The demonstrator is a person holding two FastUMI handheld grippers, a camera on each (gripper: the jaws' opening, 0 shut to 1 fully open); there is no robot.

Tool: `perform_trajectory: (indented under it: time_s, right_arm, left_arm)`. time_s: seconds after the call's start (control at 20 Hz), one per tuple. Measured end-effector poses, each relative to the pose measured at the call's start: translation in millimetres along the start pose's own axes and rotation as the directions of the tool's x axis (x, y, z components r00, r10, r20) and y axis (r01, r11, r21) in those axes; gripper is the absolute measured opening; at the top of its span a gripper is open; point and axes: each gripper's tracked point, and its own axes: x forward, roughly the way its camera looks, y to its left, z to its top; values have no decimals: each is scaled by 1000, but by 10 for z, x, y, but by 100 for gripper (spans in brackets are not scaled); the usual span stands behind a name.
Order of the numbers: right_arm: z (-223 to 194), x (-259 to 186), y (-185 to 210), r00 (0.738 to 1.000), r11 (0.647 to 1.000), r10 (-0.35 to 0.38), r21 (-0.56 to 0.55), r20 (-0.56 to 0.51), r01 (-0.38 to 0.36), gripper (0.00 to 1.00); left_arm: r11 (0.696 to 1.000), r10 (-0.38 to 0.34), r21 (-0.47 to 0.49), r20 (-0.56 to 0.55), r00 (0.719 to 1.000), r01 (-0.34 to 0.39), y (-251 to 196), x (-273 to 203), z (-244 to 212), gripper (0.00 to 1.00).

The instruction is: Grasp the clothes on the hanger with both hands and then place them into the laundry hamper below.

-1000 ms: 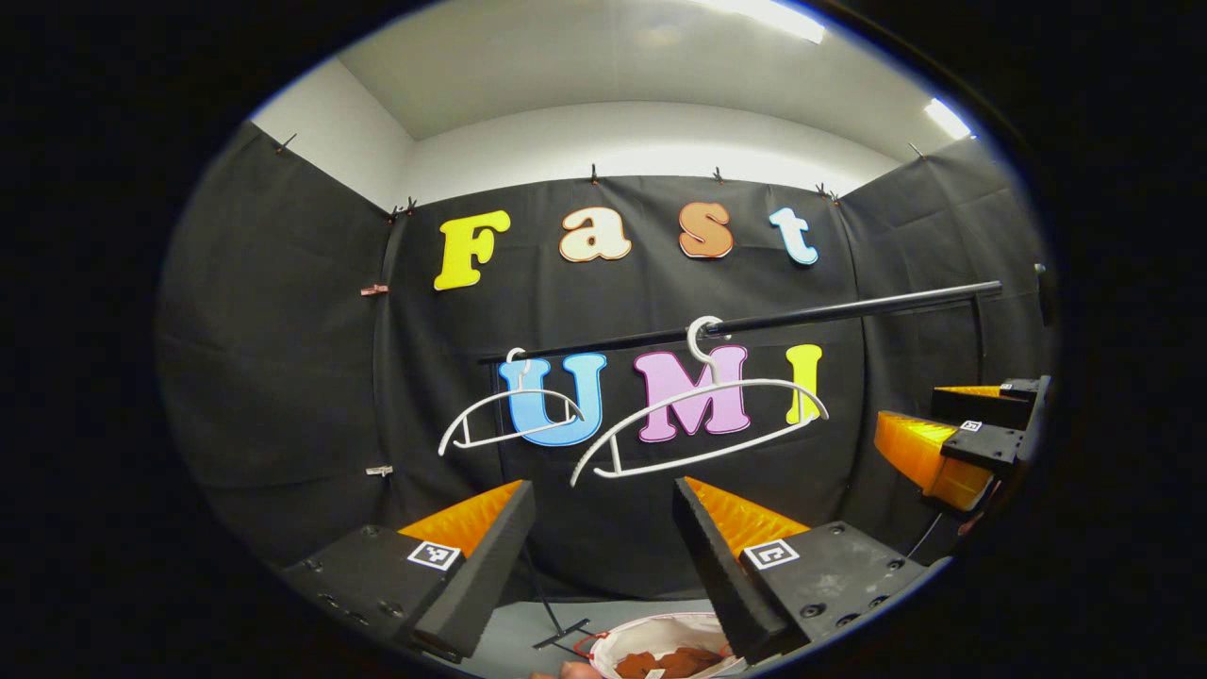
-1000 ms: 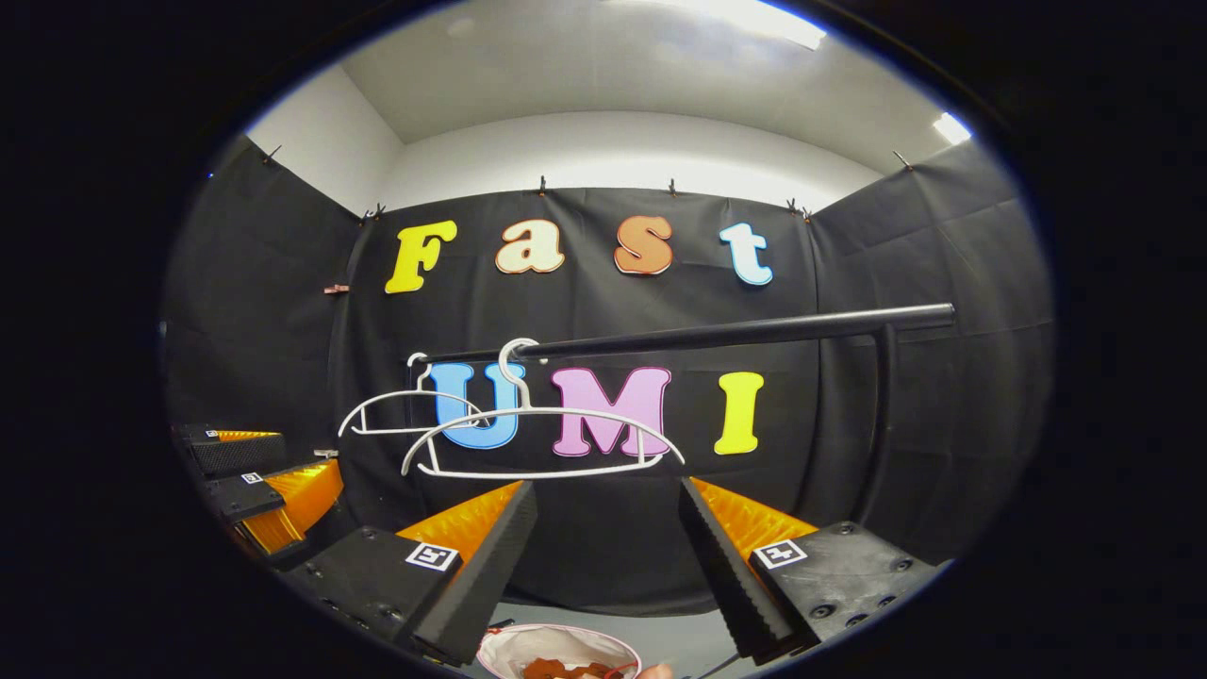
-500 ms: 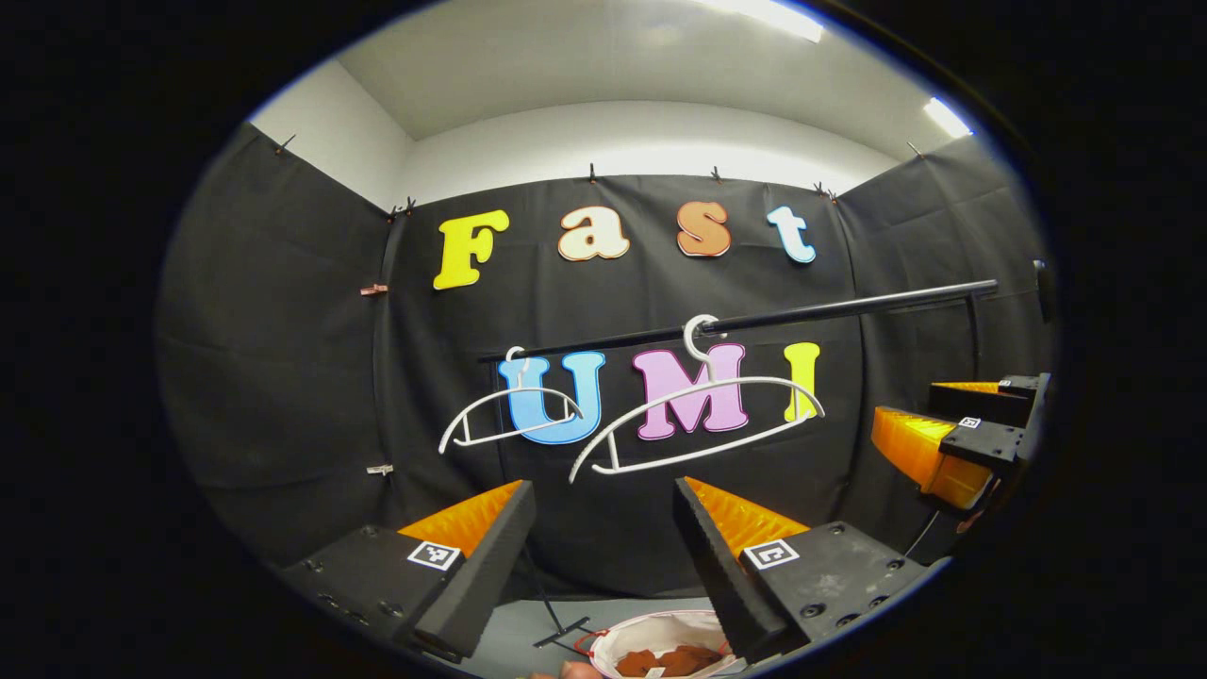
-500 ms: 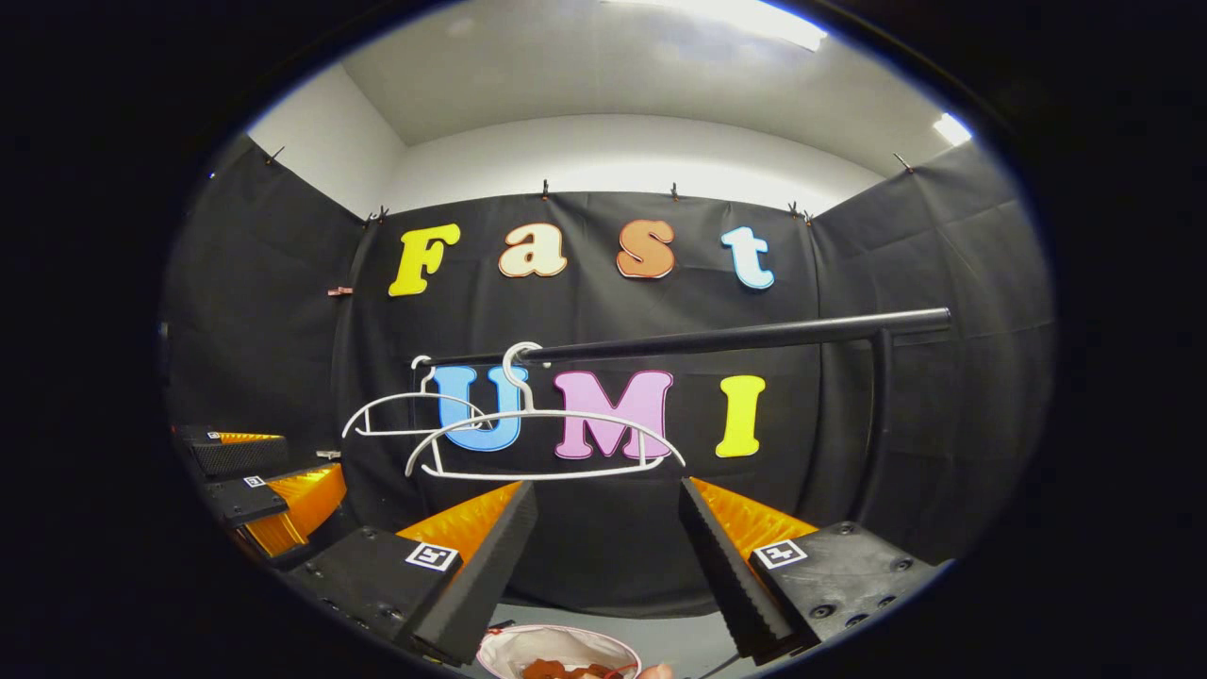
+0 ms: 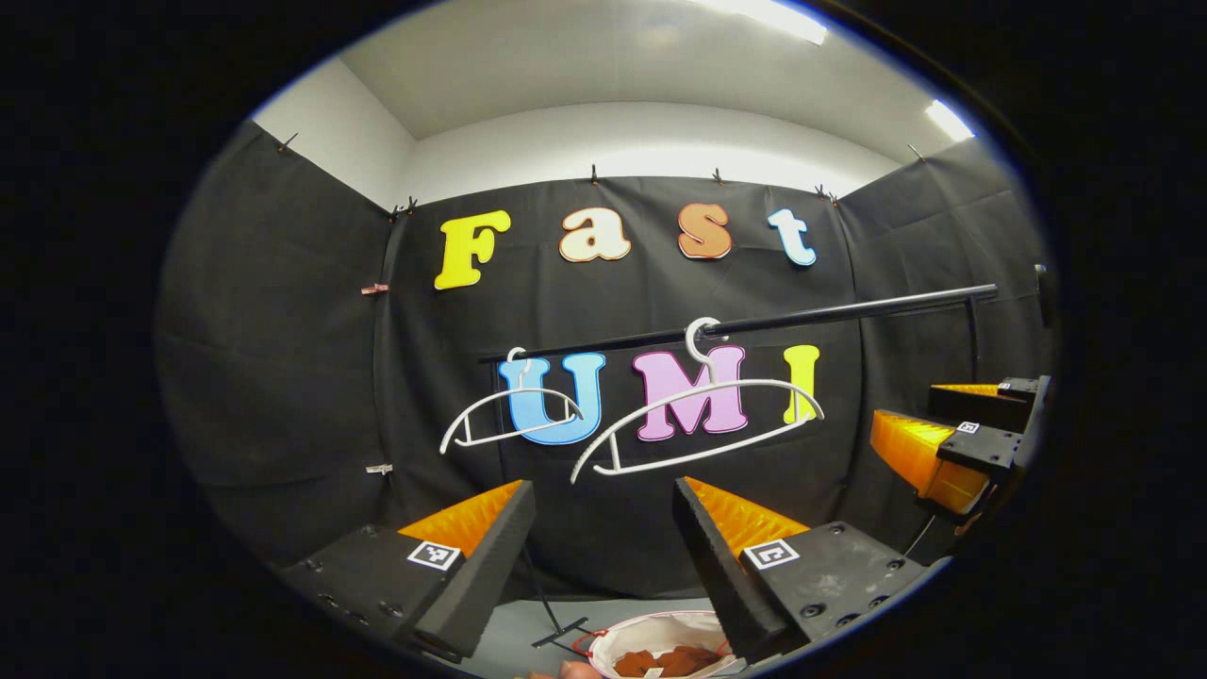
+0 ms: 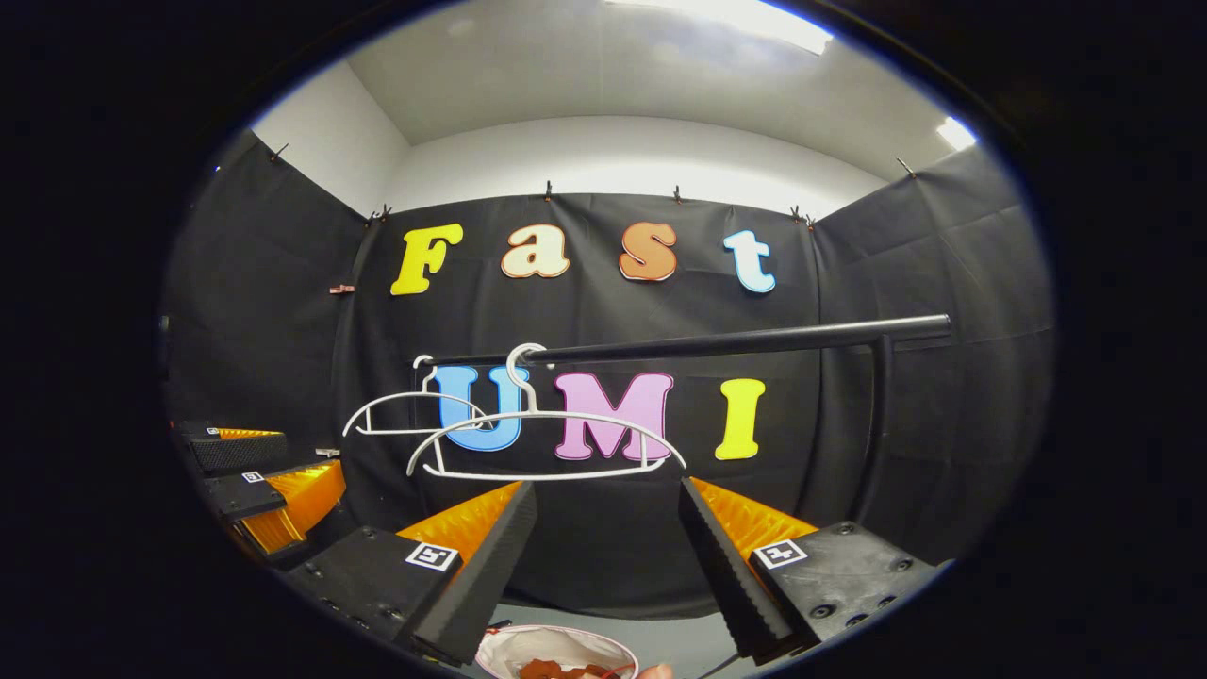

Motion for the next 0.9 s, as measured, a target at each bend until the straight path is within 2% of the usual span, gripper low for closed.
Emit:
perform_trajectory:
  time_s: [0.9]
  right_arm:
    - [39, -62, 67, 1000, 1000, -5, -2, 8, 5, 97]
  left_arm:
    - [1000, -17, -2, -1, 1000, 17, 55, -72, 14, 93]
